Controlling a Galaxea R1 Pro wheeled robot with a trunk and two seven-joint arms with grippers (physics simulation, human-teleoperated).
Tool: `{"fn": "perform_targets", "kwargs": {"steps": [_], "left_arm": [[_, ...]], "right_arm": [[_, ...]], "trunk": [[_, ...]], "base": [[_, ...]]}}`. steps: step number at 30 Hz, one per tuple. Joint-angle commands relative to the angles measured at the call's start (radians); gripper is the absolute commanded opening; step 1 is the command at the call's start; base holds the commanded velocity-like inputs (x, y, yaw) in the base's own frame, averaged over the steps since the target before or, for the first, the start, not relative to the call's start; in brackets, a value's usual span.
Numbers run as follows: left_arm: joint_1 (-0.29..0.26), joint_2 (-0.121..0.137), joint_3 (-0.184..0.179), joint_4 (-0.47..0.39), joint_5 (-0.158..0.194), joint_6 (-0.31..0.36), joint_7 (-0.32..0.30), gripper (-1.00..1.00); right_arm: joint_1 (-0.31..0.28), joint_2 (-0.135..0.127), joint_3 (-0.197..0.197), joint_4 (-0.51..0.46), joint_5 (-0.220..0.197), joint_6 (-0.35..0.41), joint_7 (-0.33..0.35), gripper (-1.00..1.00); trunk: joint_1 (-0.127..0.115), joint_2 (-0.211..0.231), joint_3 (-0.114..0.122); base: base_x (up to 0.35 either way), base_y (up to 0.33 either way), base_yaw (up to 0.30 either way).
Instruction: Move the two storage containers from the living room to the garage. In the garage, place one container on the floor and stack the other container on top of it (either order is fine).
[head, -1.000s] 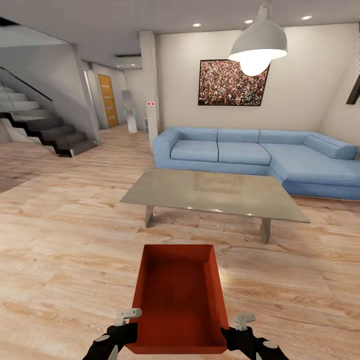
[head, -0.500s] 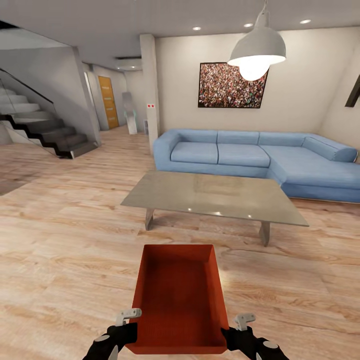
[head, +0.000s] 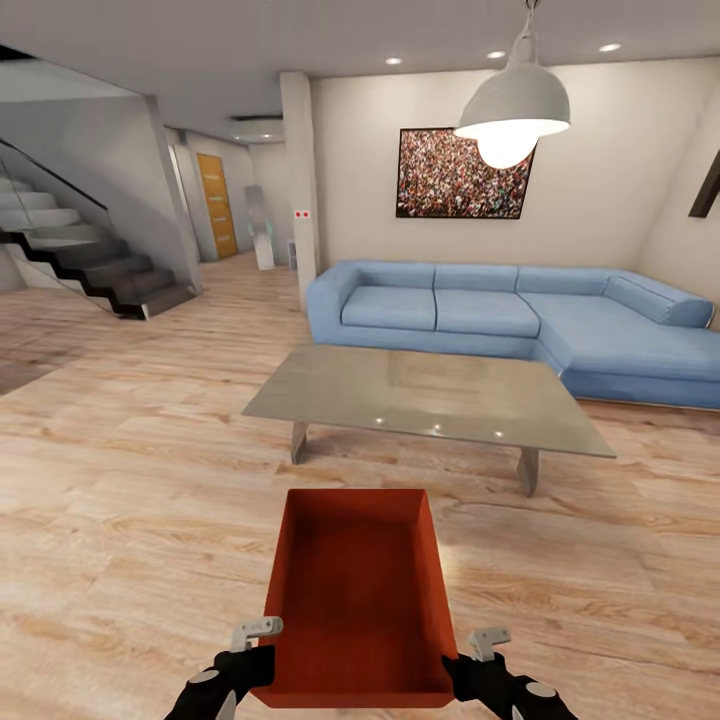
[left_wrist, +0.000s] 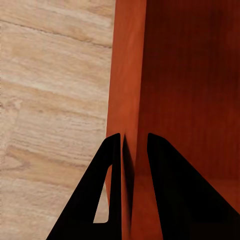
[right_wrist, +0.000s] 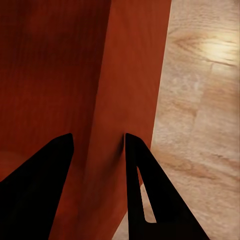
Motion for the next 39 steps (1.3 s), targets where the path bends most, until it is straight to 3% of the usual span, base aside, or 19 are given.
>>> {"fn": "perform_targets", "kwargs": {"steps": [1,39], "left_arm": [[-0.001,-0.031,0.004,0.000,0.000,0.006,0.005,-1.00],[-0.001,-0.031,0.004,0.001,0.001,0.006,0.000,-1.00]], "right_arm": [[0.000,0.011,0.017,-0.002,0.000,-0.001,0.011,-1.00],[0.000,0.011,0.017,-0.002,-0.001,-0.001,0.012,-1.00]], "trunk": [[-0.004,0.007,0.002],[-0.150,0.273,0.123]], "base": [[0.000,0.000,0.000],[0.000,0.000,0.000]]}}
